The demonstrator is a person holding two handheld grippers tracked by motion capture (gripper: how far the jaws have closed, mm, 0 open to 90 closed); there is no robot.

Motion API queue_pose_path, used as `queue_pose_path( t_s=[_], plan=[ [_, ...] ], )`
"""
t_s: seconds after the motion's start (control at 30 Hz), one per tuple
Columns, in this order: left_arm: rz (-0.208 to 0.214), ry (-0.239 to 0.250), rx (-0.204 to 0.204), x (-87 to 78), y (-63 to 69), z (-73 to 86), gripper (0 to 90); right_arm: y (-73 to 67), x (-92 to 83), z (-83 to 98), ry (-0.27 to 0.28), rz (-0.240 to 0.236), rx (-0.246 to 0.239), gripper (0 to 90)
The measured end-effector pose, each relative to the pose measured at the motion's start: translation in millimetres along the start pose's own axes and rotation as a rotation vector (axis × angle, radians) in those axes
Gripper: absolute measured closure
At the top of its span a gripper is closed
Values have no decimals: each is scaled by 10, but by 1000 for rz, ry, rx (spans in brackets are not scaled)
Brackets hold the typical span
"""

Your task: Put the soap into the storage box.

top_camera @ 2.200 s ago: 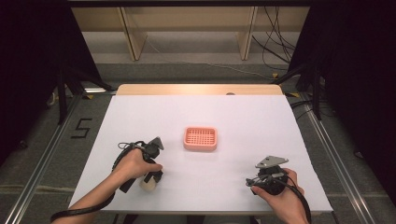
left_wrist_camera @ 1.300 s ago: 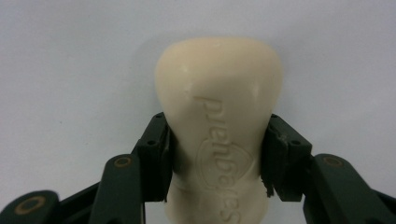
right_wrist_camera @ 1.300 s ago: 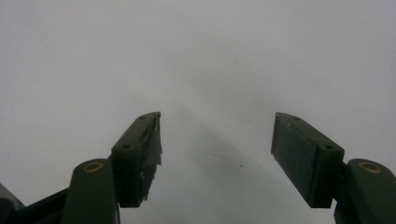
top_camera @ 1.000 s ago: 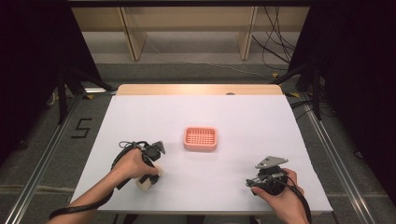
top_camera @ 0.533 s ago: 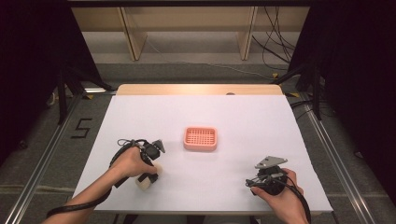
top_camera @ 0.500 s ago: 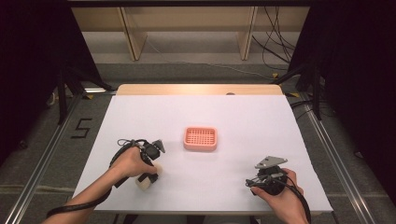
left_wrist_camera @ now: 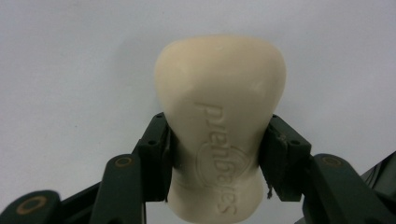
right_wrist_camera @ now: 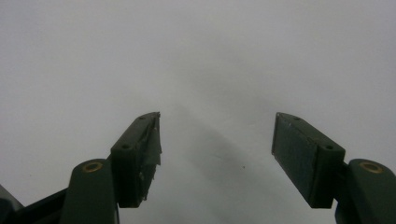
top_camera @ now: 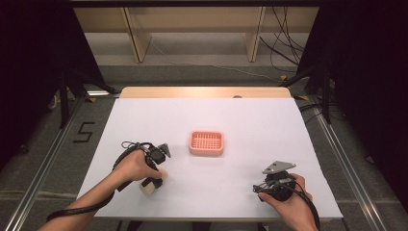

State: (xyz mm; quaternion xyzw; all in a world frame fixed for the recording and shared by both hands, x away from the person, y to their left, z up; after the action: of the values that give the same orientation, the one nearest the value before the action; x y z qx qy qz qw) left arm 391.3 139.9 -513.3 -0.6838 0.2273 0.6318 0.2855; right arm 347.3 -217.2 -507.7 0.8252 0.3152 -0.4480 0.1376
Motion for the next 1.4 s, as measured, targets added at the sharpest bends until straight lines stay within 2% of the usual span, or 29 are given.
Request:
queue_pose_path(
  t_s=[0.2, 0.23, 0.27, 0.3, 0.43, 0.53, 0.57, 0.6, 0.63, 0.67, 0.83, 0.87, 0.9, 1.13, 1.2, 1.37, 1.4],
  plan=[
    [0, -8, 29, -33, -16, -14, 492, 8, 1, 1, 3, 3, -5, 335],
    [0, 16, 20, -41, -16, -30, 492, 8, 2, 1, 3, 3, -5, 335],
    [0, 16, 20, -41, -16, -30, 492, 8, 2, 1, 3, 3, -5, 335],
    [4, 47, 11, -69, -18, -60, 492, 9, 0, 0, 4, 5, -5, 335],
    [17, 116, -4, -120, 0, -112, 492, 8, -3, 2, 1, 3, -1, 335],
    [10, 145, 20, -142, -14, -136, 492, 11, -3, 3, 0, 4, -6, 335],
    [20, 170, -15, -148, 20, -155, 492, 7, -4, 2, 0, 2, -4, 335],
    [20, 174, -12, -158, 19, -161, 492, 7, -5, 2, 0, 2, -5, 335],
    [14, 183, 15, -165, -3, -173, 492, 6, -5, 2, 1, 3, -5, 335],
    [14, 183, 15, -165, -3, -173, 492, 6, -5, 2, 1, 2, -5, 335],
    [13, 208, 9, -179, 5, -194, 493, 9, -6, 4, 1, 3, -4, 335],
    [9, 217, 9, -183, 2, -200, 493, -2, -5, 5, 3, 1, 12, 335],
    [7, 222, 12, -193, -1, -201, 493, 10, -8, 1, 5, 3, -1, 335],
    [12, 237, -2, -216, -20, -211, 493, 7, -9, 0, 6, 4, 0, 335],
    [14, 255, -20, -222, -18, -226, 493, 8, -9, 1, 6, 4, 0, 335],
    [4, 281, -7, -232, -37, -248, 493, 8, -10, -2, 7, 6, 0, 335],
    [8, 284, -16, -231, -28, -251, 493, 7, -11, -5, 10, 8, 2, 335]
  ],
)
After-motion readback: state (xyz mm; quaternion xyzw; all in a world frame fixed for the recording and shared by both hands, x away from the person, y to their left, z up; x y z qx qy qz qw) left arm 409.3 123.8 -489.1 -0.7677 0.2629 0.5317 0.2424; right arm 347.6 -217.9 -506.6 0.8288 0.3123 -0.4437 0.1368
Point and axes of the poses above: each handheld gripper's, and its own axes: x roughly forward along the jaws, z roughly out of its underside, y roughly to its right, the point moved 7 cm from there along x, roughly forward along the jaws, and after that the axes turned 9 degrees about -z, right-handed, at the moved point
